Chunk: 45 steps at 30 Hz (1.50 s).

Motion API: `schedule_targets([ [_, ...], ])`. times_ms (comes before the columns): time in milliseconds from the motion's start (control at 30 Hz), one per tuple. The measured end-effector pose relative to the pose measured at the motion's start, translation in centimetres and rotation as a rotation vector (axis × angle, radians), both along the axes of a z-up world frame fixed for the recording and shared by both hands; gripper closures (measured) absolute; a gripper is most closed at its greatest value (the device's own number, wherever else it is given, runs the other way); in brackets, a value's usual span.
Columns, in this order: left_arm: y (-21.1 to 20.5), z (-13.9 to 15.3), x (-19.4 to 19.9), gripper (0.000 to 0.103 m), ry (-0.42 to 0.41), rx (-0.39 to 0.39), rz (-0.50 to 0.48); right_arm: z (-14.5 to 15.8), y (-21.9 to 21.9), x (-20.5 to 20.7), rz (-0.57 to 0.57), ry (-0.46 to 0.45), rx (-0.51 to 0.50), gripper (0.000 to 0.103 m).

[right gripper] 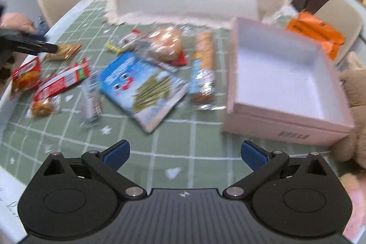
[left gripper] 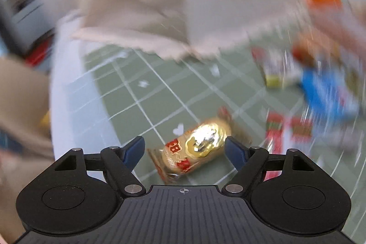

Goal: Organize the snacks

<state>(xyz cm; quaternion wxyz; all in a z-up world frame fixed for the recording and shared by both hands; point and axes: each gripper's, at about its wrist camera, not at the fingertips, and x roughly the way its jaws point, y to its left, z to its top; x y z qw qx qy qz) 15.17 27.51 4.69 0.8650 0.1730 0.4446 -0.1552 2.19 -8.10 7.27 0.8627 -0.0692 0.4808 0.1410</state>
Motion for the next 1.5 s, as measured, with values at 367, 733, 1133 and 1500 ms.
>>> schedule_targets([
  [367,1.1,-1.2,3.4,0.063,0.112,-0.222,0.150,-0.4,4.7,-0.2,0.120,0.005,-0.063,0.000],
  [733,5.4,3.5,-17.8,0.063,-0.045,-0.498,0.664,1.1,18.7,4.1,0.398,-0.044,0.103,0.000],
  [1133,8.0,2.5,-31.0,0.063,-0.059,-0.612,0.975,-5.0,38.0,8.2,0.488,0.070,0.057,0.000],
  [1500,2.8,5.0,-29.3,0.063,-0.033,-0.664,0.777,0.2,26.9,1.4,0.628,0.157,0.056,0.078],
])
